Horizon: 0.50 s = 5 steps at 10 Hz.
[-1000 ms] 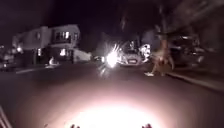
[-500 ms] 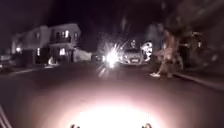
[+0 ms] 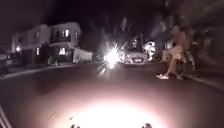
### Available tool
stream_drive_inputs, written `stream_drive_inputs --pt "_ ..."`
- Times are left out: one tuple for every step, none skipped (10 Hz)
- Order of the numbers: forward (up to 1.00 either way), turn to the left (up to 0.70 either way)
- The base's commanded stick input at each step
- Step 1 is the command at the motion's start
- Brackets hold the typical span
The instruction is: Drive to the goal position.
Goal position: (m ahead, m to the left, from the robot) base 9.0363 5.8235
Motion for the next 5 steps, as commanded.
stream_drive_inputs --pt "0.85 0.00" --pt "0.85 0.00" --pt "0.85 0.00" --pt "0.85 0.00" --pt "0.85 0.00"
